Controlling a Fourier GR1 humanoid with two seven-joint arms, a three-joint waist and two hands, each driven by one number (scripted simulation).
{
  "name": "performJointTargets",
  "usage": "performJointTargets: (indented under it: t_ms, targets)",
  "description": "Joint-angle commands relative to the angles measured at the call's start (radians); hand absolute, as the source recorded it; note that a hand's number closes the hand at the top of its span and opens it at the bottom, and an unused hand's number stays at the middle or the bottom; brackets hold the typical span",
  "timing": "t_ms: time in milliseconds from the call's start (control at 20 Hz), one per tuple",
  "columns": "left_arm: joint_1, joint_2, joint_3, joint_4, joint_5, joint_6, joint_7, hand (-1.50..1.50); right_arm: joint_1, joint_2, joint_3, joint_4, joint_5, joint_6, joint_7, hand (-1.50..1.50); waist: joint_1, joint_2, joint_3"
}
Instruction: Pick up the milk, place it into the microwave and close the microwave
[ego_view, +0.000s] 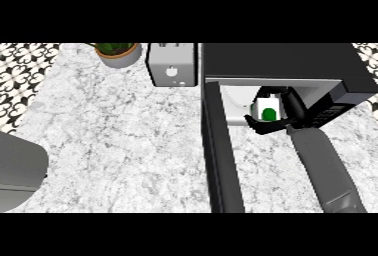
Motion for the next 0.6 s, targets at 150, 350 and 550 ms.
performJointTargets:
  t_ms: [150,350,550]
  targets:
    - [-0.041,0.011,0.036,0.024,0.011,-0.043,-0.014,-1.5,-0.215,-0.009,-0.04,0.21,0.057,-0.148,0.086,1.5,0.039,0.016,0.002]
    - [-0.141,0.005,0.048,0.049,0.043,-0.046,0.048,-1.5,-0.279,0.012,-0.056,0.319,0.086,-0.27,0.083,1.5,0.044,0.027,0.002]
    - [-0.158,0.015,0.084,0.054,0.064,-0.053,0.062,-1.5,-0.328,-0.001,-0.108,0.399,0.079,-0.385,0.144,1.5,0.062,0.035,0.003]
